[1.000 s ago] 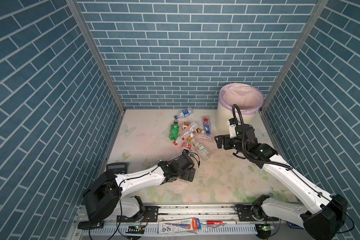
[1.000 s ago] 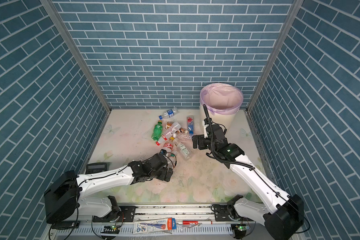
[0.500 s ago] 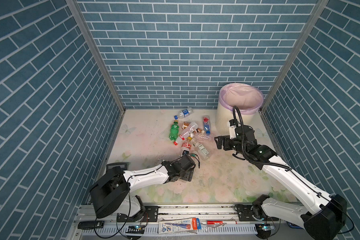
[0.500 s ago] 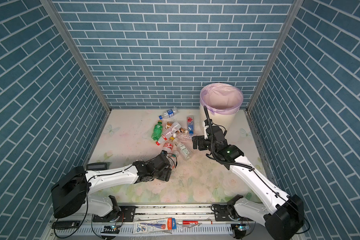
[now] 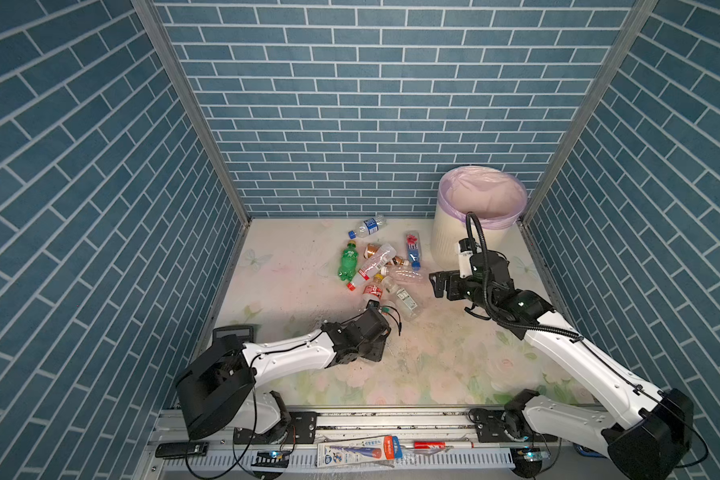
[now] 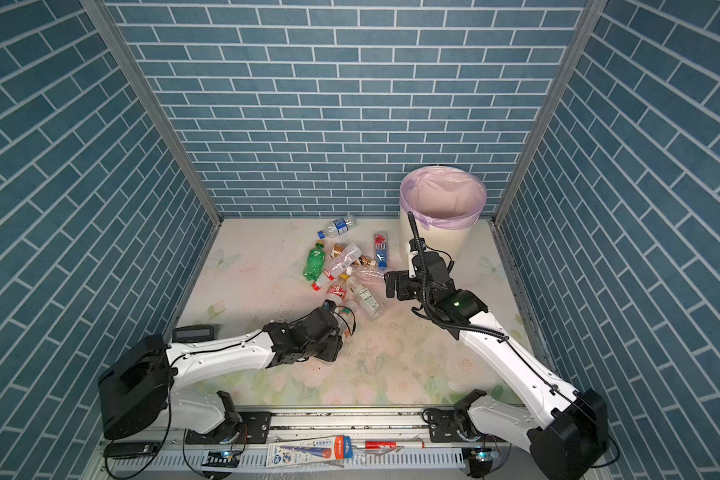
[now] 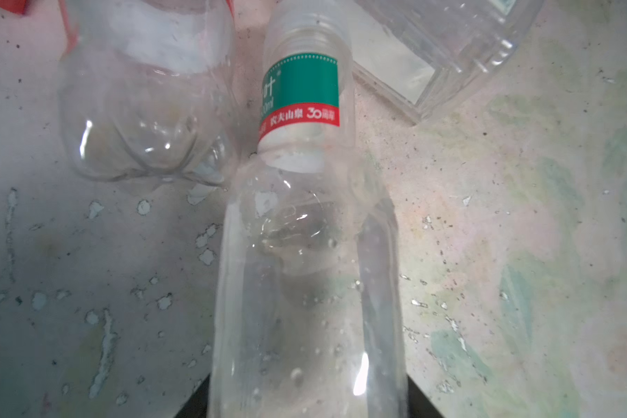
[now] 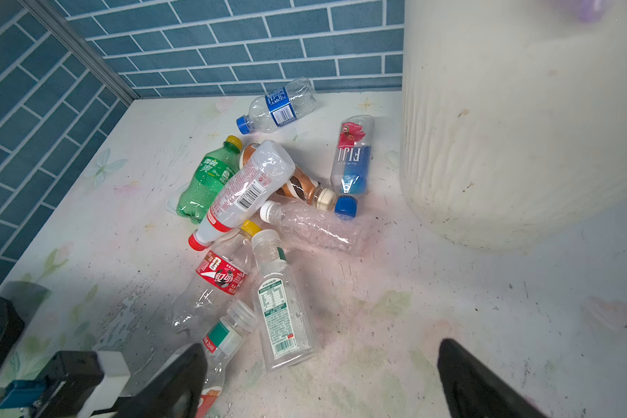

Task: Throw the plastic bottles in the bin
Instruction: 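Lift the clear water bottle toward the right gripper while the right gripper approaches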

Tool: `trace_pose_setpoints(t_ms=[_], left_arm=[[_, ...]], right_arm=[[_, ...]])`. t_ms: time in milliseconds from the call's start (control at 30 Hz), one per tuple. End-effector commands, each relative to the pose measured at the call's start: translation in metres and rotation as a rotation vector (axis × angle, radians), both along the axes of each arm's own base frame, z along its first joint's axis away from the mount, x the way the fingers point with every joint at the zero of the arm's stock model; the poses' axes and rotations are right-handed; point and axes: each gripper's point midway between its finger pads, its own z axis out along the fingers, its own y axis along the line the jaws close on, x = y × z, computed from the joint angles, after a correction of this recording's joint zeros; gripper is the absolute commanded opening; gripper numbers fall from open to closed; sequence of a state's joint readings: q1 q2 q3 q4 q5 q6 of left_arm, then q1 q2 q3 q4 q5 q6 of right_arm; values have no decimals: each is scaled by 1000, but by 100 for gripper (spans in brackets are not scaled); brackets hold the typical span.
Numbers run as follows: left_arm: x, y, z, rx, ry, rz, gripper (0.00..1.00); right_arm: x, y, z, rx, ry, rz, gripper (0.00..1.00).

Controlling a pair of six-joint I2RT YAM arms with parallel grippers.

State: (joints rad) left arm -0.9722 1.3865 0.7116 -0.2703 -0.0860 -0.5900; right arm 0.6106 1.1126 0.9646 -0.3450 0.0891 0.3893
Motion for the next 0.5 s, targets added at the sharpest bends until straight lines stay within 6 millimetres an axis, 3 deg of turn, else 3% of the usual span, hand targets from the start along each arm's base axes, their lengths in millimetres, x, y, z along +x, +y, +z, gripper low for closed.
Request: trace_pose_setpoints(t_ms=[0,233,467], left_arm=[[-3,-5,10,-42,-15,-23,62],[1,-1,39,-93,-87,-18,62],[25,-8,98,-167,-232,-6,61]], right_arm=[[0,-1,-3,23,4,-22,99],[0,4,8,60,-2,-12,99],[5,15,27,113,-7,5,99]])
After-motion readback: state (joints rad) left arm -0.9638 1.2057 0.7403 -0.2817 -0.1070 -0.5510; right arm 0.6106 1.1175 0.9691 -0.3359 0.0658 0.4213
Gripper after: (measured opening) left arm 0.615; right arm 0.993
